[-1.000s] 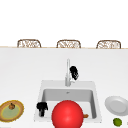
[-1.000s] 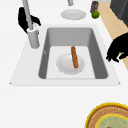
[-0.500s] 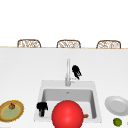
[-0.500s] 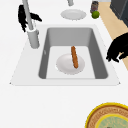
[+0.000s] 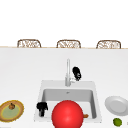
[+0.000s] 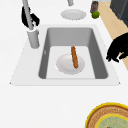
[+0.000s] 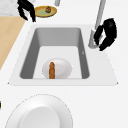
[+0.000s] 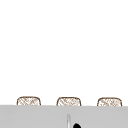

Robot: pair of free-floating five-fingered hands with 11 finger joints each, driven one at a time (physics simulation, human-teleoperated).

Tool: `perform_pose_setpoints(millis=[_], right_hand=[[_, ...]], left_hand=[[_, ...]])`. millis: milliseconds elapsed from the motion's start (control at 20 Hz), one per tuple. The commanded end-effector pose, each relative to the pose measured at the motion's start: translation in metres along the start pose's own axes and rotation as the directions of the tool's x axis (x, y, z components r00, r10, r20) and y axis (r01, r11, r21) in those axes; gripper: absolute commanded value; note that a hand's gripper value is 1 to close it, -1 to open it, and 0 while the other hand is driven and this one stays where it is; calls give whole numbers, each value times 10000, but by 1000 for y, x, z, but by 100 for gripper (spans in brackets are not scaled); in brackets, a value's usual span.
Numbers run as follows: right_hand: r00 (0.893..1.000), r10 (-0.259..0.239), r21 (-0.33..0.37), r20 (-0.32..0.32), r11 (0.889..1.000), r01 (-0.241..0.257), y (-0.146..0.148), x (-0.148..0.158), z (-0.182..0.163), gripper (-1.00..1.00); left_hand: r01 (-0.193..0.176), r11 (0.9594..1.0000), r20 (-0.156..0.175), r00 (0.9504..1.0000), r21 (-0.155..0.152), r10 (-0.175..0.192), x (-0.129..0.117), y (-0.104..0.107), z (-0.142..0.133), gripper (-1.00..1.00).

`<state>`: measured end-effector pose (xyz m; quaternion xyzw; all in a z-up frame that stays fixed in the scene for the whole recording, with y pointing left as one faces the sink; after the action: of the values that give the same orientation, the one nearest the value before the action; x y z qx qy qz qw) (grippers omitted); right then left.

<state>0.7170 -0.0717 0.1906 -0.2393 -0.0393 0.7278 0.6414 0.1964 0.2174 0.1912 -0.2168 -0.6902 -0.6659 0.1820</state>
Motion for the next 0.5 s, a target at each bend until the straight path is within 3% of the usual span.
perform_pose_setpoints(millis=[0, 200, 300, 350, 400, 450], right_hand=[[9990, 4, -74, 440, 10000, -1, -6, -14, 16, 100], [9988, -155, -474, -475, 9988, 133, -5, 1, 35, 100], [9922, 156, -406, -1237, 9990, -207, -5, 19, 40, 100], [9859, 307, -421, -1642, 9984, -381, -5, 29, 43, 100], [9716, 545, -472, -2304, 9966, -671, -4, 39, 43, 100], [9492, 921, -344, -3008, 9936, -1073, -4, 49, 41, 100]], left_hand=[[0, 10000, 0, 10000, 0, 0, 0, 0, 0, 0], [0, 10000, 0, 10000, 0, 0, 0, 0, 0, 0], [0, 10000, 0, 10000, 0, 0, 0, 0, 0, 0], [0, 10000, 0, 10000, 0, 0, 0, 0, 0, 0], [0, 10000, 0, 10000, 0, 0, 0, 0, 0, 0], [0, 10000, 0, 10000, 0, 0, 0, 0, 0, 0]])
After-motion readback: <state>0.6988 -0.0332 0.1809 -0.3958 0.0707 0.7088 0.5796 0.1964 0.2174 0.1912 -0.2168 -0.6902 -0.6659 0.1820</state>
